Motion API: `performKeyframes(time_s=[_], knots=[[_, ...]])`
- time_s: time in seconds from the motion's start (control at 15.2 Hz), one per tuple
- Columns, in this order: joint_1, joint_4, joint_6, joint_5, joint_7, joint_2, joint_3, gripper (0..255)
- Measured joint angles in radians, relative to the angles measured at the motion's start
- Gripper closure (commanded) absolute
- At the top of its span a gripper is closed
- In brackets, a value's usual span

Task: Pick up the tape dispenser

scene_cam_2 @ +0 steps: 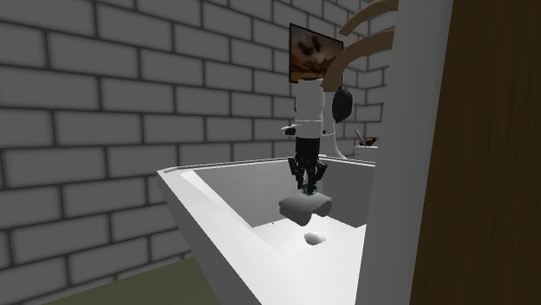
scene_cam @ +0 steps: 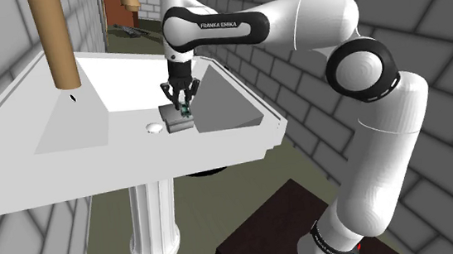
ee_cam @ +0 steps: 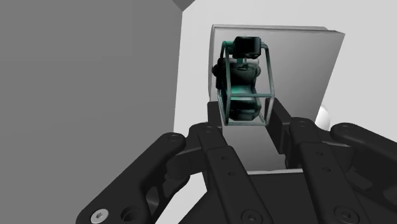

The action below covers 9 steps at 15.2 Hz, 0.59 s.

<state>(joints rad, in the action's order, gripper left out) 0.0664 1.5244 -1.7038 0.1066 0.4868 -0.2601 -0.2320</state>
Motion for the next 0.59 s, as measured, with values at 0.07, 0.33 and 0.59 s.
performKeyframes(time_s=[0.07, 0.33, 0.59], knots=[[0.002, -0.017, 0.014, 0.001, 0.001, -0.003, 0.000, 255], [0.004, -0.080, 0.072, 0.001, -0.002, -0.008, -0.001, 255], [0.007, -0.137, 0.126, 0.001, -0.005, -0.010, -0.002, 255]])
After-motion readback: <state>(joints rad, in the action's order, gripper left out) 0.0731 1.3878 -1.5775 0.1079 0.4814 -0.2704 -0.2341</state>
